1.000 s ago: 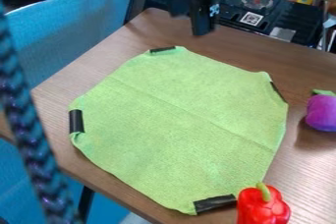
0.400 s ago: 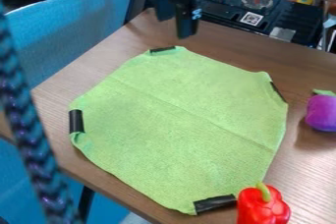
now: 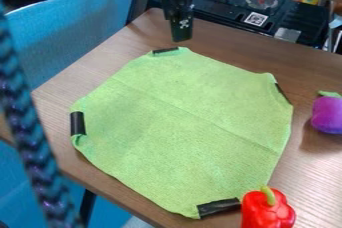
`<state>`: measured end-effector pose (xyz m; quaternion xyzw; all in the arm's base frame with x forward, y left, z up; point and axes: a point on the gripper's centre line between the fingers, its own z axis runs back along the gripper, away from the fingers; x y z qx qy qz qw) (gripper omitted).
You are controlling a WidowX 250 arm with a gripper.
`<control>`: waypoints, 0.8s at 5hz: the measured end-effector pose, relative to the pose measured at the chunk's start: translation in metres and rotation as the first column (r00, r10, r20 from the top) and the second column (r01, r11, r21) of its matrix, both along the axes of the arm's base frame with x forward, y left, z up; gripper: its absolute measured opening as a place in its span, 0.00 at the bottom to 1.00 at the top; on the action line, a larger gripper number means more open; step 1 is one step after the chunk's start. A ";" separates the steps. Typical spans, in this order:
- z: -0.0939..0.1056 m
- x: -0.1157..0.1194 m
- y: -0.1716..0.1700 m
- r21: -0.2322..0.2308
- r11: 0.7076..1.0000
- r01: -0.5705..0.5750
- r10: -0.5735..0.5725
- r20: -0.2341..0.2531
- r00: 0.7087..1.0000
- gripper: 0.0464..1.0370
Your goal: Fold the cloth from top left to bottom right
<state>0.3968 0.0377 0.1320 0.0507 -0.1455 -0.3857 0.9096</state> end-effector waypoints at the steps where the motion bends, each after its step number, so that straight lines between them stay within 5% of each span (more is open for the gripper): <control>1: 0.010 0.001 -0.002 0.007 1.000 0.029 -0.030 0.079 0.996 0.96; 2: -0.003 0.011 0.023 0.087 0.996 -0.016 0.007 0.103 0.995 0.96; 3: -0.034 0.025 0.047 0.126 0.988 -0.093 0.090 0.033 0.995 0.96; 4: -0.049 0.037 0.061 0.167 0.975 -0.145 0.143 0.022 0.989 0.96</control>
